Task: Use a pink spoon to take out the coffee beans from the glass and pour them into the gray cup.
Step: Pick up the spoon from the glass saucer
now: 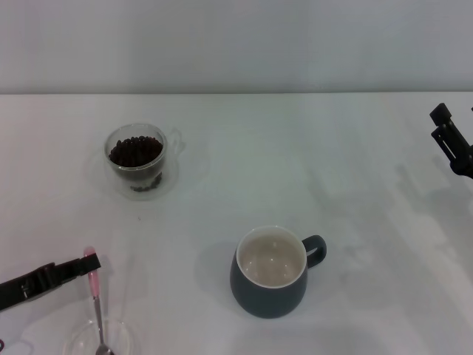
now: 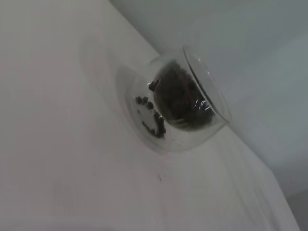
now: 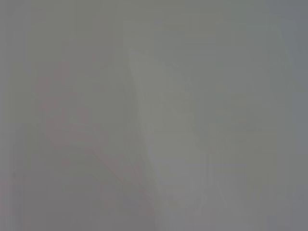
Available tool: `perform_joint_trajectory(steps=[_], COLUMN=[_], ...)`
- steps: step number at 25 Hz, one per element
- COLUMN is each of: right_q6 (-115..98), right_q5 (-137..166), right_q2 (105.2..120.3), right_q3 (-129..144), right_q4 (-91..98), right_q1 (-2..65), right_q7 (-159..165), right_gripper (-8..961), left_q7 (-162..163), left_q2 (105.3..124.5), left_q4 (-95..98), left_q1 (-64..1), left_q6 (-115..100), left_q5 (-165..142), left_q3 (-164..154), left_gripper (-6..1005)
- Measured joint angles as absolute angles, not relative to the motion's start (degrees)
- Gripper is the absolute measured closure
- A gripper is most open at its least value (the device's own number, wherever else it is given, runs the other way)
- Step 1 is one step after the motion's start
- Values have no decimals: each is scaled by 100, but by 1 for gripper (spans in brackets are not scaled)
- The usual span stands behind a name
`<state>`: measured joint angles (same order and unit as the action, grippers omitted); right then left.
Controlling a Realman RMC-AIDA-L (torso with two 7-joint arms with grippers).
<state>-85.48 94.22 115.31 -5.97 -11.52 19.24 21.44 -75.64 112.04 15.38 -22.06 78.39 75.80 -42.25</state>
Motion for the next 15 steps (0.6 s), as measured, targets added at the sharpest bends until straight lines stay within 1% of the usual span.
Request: perform_joint_trajectory(steps=[10,15], right_q6=[-8548,-8545], right_q5=[9422,9421], right_q2=[11531,11531], right_q3=[-598,-598], right_q4=[-1160,-1160], right_q1=[1918,1932], right_q7=[2144,2144], right_gripper=[141,141], left_q7=[-7579,-7623], left_q2=[11214,11172], left_q4=[1678,1681], left_q1=[-2185,-2152], left_q6=[7893,8045], left_q5=[7665,7934], left_q3=[-4228,-4228], left_gripper=[872,873])
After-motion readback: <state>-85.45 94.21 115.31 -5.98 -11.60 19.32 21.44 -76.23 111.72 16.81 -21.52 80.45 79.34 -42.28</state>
